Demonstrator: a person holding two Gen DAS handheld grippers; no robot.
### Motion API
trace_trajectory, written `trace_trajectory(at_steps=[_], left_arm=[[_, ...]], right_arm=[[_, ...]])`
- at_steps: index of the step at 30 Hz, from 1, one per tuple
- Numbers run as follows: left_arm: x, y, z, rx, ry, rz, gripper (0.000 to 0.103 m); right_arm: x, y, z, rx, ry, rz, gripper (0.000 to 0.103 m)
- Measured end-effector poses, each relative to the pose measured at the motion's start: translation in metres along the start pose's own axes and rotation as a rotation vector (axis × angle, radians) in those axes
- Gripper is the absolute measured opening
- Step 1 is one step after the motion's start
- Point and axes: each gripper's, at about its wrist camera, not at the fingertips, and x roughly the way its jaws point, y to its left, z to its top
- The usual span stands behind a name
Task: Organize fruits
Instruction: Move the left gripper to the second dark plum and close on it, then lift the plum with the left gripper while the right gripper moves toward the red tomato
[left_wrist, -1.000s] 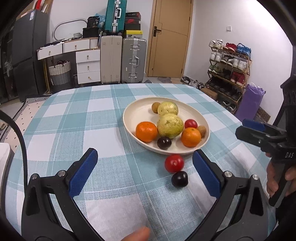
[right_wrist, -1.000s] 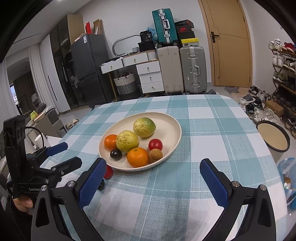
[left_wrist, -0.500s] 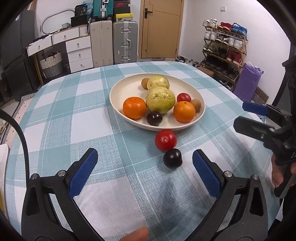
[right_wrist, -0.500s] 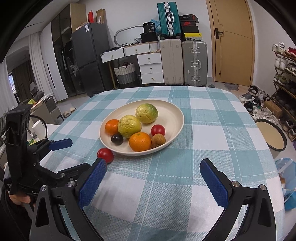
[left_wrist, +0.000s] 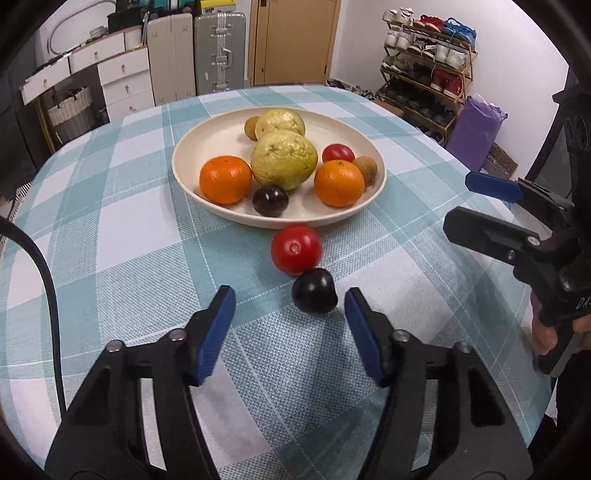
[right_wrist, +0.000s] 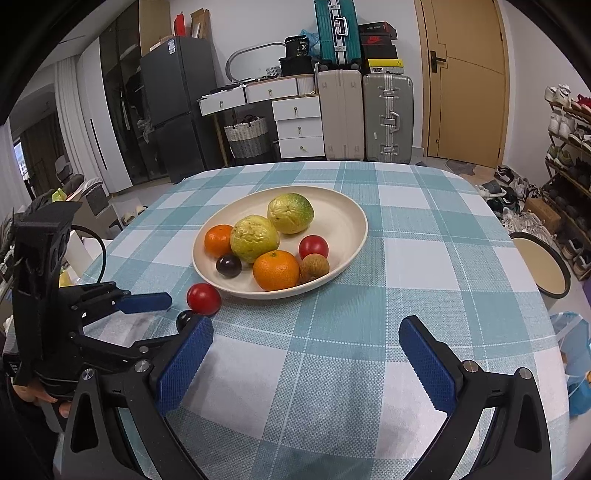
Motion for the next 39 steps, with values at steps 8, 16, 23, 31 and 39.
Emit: trace_trajectory(at_steps=[8, 16, 23, 31, 39], left_arm=[[0.001, -0.004, 0.000, 0.024, -0.001, -0.043, 0.043], [0.001, -0.004, 0.002, 0.020, -0.002, -0.071, 0.023], [-0.010, 0.000, 0.000, 0.002, -0.051, -0.081, 0.022], [-0.027, 0.009, -0.003, -0.033, -0.118, -0.078, 0.022], [-0.045, 0.023, -0.004, -0.086, -0.194, -0.082, 0.022]], right_arm=[[0.004, -0.001, -0.002, 0.008, 0.011, 0.011, 0.103], [0.005, -0.001, -0.003, 0.019, 0.010, 0.014, 0.103], [0.007, 0.000, -0.005, 0.015, 0.019, 0.011, 0.103], [0.010, 0.003, -0.006, 0.005, 0.032, 0.015, 0.103], [0.017, 0.013, -0.004, -0.009, 0.060, 0.038, 0.103]])
